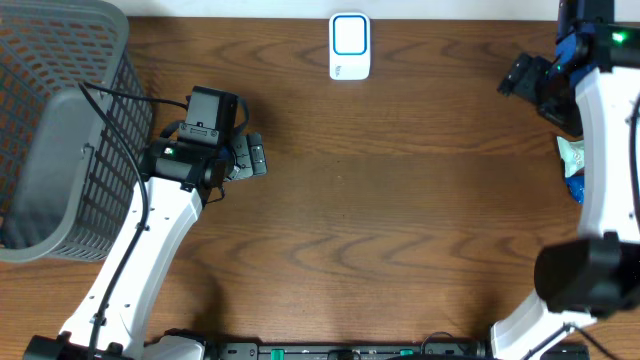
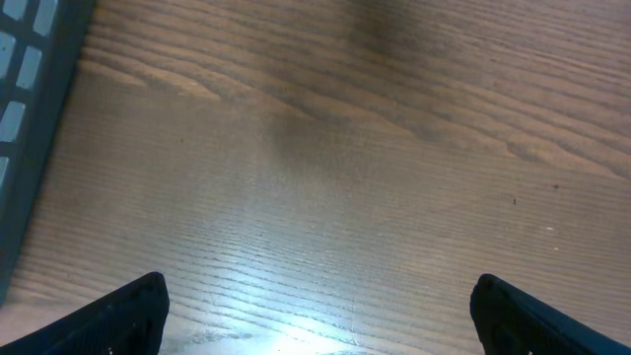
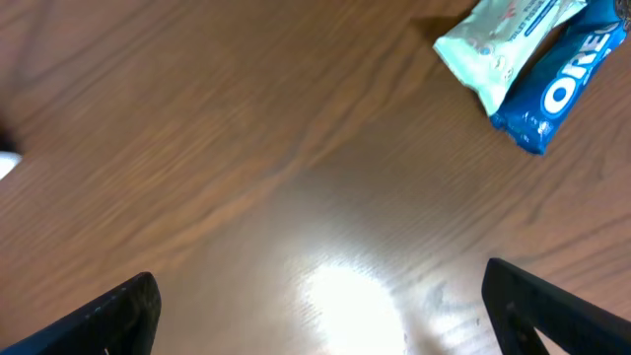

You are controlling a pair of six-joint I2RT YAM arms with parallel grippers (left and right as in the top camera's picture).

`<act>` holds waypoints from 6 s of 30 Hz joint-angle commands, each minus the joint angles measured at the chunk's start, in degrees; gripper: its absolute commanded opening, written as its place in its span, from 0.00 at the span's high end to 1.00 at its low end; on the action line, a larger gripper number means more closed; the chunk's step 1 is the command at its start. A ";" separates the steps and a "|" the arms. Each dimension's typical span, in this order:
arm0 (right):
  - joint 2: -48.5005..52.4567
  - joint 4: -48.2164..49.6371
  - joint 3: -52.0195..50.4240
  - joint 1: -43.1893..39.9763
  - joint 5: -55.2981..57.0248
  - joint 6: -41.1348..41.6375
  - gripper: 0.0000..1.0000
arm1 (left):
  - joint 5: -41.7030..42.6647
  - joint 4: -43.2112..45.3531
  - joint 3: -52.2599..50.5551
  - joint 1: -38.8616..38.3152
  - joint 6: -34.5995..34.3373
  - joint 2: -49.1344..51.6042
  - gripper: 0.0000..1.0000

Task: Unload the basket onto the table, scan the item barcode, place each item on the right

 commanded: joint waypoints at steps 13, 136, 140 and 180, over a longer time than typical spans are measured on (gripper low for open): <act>-34.23 1.38 -32.17 13.00 0.44 -2.93 0.01 | -0.74 -0.20 0.44 0.15 -0.74 0.26 0.02; -68.11 -0.42 -47.74 12.98 -7.98 -11.30 0.01 | -0.74 -0.20 0.44 0.15 -0.74 0.26 0.02; -68.11 -0.42 -47.74 12.98 -7.93 -11.54 0.01 | -0.72 -0.20 0.44 0.15 -0.74 0.26 0.02; -84.32 25.24 -69.48 13.31 -9.94 -20.98 0.01 | -0.74 -0.17 0.44 0.15 -0.74 0.26 0.02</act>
